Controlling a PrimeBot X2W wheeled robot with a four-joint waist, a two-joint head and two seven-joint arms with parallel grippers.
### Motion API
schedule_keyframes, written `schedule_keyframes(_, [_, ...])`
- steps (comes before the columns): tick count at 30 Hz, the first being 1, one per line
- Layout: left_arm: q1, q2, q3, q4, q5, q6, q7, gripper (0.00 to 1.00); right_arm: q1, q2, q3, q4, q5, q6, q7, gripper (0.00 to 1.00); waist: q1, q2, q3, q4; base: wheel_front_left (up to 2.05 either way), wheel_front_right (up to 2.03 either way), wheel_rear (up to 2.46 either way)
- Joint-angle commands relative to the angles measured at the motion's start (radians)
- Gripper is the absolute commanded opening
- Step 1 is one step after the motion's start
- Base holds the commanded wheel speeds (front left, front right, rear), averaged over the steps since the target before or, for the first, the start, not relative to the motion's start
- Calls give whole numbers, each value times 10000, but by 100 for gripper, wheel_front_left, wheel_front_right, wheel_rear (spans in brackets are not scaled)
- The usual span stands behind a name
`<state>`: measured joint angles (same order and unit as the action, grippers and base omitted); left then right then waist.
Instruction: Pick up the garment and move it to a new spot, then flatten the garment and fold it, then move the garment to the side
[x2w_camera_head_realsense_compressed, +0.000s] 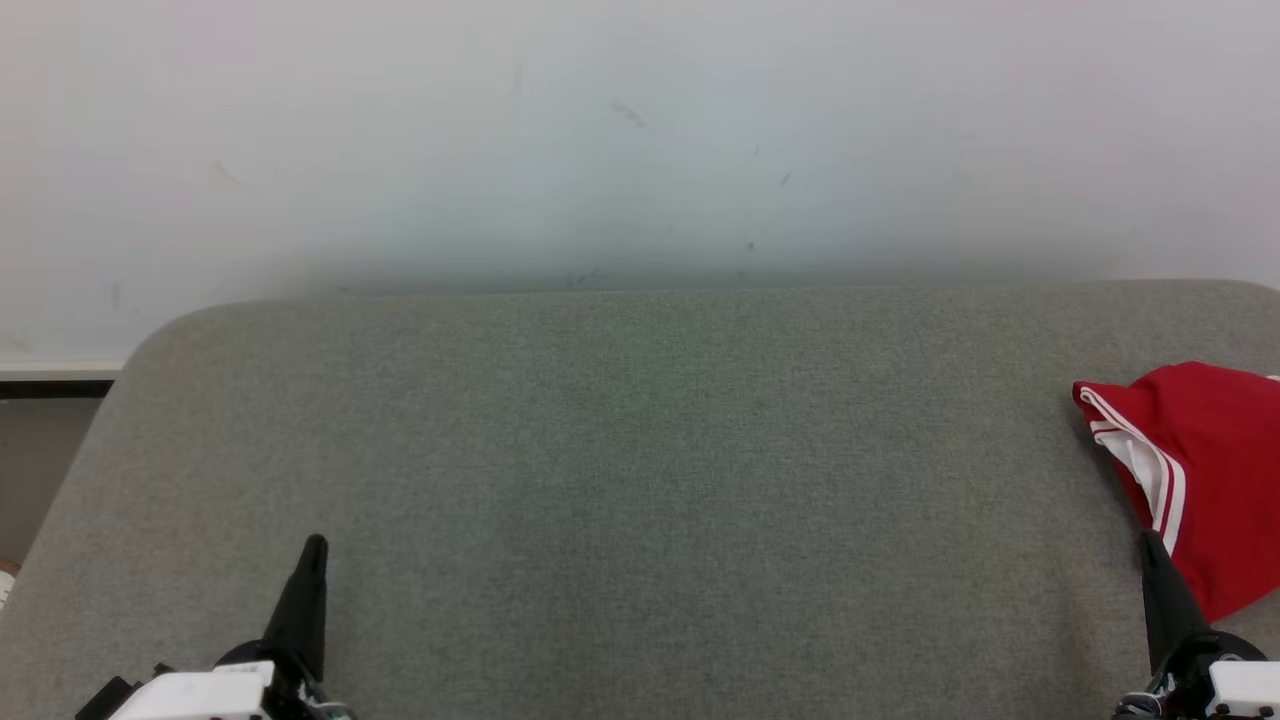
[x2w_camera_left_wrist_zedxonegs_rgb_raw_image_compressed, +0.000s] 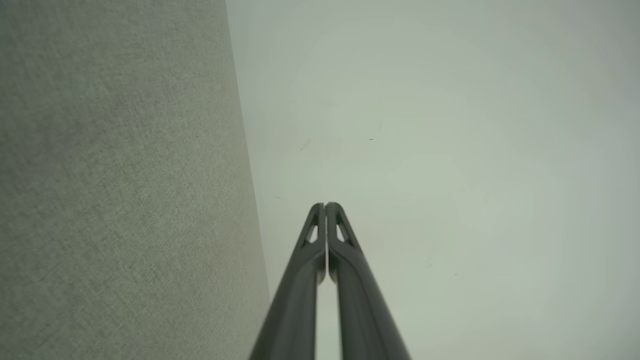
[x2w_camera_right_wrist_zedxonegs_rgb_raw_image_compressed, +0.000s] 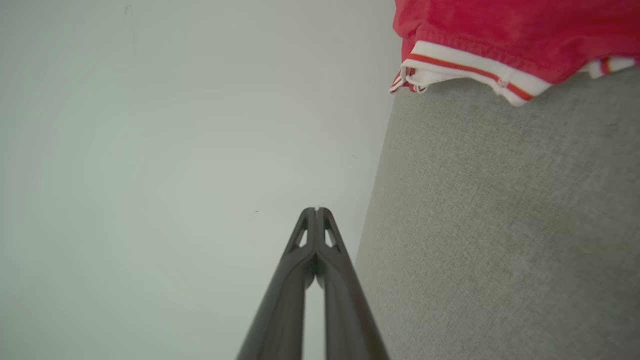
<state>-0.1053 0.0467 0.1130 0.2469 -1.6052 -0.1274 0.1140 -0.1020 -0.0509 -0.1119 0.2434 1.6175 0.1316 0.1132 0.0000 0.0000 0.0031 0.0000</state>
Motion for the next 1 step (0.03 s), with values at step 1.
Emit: schedule_keyframes(1, [-72, 67, 24, -26, -142, -64, 38, 0, -116, -5, -44, 28, -67, -17, 30, 0, 0, 0, 0, 0, 0, 0, 0])
